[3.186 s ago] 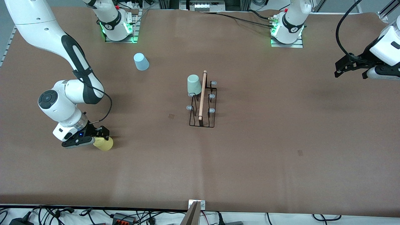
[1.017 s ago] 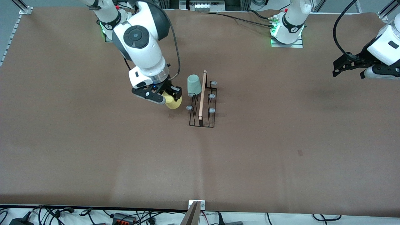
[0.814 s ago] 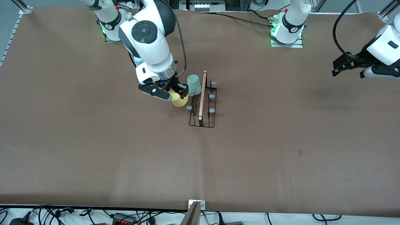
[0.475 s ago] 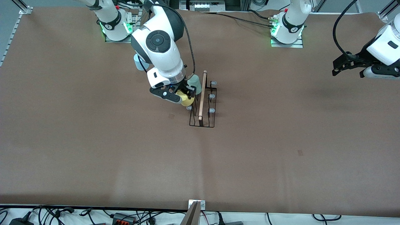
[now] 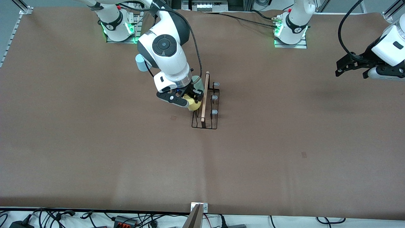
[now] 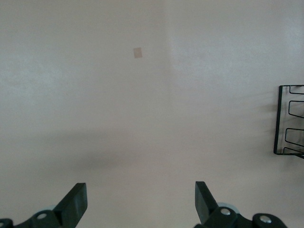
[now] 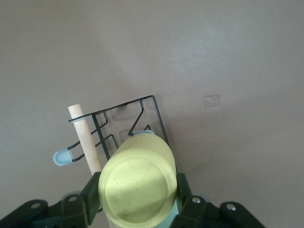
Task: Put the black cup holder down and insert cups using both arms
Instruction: 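Carry the yellow cup to the rack and hang it on a peg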
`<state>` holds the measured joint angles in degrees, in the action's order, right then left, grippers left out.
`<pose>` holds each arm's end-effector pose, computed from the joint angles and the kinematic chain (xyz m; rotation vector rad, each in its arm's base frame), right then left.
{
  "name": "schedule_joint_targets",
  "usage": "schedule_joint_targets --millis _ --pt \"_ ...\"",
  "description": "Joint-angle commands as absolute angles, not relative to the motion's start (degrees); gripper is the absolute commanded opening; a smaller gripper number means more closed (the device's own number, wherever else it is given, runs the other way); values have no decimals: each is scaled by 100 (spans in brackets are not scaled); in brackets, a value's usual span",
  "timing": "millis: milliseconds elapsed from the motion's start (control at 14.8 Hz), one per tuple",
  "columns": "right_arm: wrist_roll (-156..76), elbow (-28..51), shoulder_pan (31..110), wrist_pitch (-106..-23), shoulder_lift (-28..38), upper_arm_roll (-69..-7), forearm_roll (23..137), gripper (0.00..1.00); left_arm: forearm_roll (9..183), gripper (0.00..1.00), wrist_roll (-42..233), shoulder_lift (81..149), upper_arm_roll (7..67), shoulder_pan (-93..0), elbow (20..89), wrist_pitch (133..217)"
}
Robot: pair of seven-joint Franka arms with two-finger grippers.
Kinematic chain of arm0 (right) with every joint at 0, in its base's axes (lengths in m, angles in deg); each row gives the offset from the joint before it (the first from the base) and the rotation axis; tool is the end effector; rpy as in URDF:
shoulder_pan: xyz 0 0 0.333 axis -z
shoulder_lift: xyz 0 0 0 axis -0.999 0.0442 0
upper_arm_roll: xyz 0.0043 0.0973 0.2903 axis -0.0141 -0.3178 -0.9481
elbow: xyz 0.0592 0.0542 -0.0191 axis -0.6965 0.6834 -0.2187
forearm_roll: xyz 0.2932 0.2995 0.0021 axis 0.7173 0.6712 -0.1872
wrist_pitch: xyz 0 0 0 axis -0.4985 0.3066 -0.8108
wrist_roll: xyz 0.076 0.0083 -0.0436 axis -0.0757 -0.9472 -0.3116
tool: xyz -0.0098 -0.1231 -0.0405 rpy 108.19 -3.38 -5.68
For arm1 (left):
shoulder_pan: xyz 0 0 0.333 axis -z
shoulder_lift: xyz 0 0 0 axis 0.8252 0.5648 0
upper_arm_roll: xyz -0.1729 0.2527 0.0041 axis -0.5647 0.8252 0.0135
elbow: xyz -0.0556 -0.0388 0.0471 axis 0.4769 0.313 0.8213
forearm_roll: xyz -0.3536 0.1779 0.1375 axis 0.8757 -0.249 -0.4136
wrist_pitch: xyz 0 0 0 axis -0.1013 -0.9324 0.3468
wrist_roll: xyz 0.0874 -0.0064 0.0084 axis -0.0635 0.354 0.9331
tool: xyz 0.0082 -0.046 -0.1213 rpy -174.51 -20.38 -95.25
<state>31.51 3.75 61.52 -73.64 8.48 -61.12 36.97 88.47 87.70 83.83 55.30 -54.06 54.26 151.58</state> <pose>0.5383 0.4718 0.3409 -2.9471 0.5795 -0.0545 0.5557 -0.0179 0.5688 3.1119 -0.0753 -0.0116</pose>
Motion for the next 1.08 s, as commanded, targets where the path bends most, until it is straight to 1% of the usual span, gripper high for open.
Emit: schedule_joint_targets --millis 0,746,1017 --pt "3225 219 6101 -7319 923 -6075 3600 14 8991 100 8735 8474 5540 -5447 5209 14995" --pt "3199 219 6171 -7511 949 -6058 3354 14 8991 100 8744 8492 5540 -5429 5165 14951" --pt "3260 228 6110 -7635 1089 -6058 3345 15 8991 100 8744 8492 5540 -5421 5165 14951"
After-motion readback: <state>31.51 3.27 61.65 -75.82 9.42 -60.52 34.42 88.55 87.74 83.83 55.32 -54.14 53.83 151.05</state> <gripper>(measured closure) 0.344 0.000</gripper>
